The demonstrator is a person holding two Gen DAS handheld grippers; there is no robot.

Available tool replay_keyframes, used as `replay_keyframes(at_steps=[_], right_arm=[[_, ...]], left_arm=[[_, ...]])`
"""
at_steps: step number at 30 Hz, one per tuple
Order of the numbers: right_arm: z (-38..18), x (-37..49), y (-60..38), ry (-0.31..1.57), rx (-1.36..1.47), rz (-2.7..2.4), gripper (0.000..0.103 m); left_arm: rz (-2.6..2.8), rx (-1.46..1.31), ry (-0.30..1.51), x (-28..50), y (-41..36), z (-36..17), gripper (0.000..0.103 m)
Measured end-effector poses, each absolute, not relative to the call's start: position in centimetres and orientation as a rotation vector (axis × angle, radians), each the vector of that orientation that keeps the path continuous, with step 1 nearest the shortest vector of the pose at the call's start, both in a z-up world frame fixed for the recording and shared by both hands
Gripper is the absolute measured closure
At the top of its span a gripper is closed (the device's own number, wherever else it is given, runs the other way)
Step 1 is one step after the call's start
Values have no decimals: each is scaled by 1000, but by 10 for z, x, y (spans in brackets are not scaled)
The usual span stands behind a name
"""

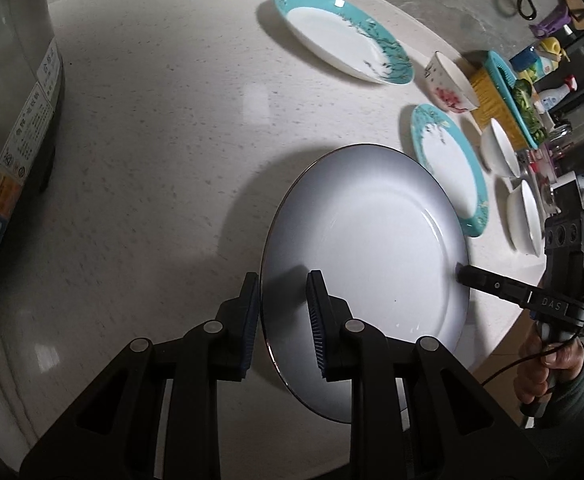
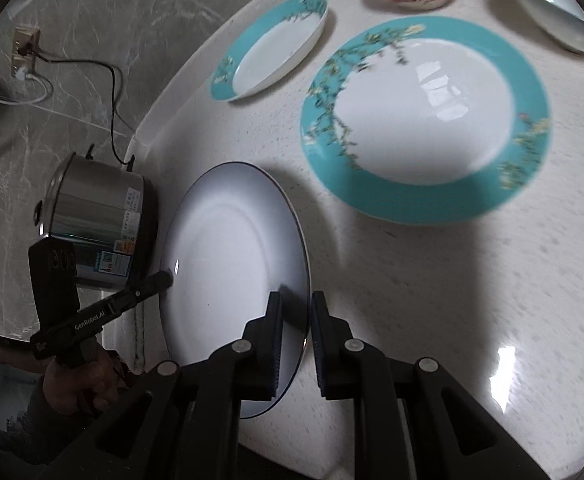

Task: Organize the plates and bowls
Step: 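Lift the grey-rimmed plate with both grippers and carry it toward the rice cooker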

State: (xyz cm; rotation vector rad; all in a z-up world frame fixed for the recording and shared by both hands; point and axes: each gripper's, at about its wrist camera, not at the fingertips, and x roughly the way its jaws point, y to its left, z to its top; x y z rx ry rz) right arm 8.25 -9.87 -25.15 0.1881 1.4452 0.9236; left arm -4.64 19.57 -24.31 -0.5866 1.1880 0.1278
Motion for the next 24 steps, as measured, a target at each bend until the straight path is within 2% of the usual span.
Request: replay_keyframes(at_steps=[7, 16, 22, 23, 24], right_arm=[[-270, 87, -94, 1480, 172, 869, 86], [-264, 87, -95, 1453, 122, 841, 85], [-262, 80, -91, 1423, 111, 845, 80], [-262, 79, -91, 1417, 112, 844, 80], [-262, 79, -91, 1413, 113, 841, 80]], left_arm=[[111, -591, 1223, -44, 201, -262, 82], [103, -582, 1215, -31, 190, -263, 82], [105, -613, 1180, -33, 190, -263, 74], [111, -608, 1178, -34, 191, -262, 63], [114, -604, 1169, -34, 192, -260, 41]])
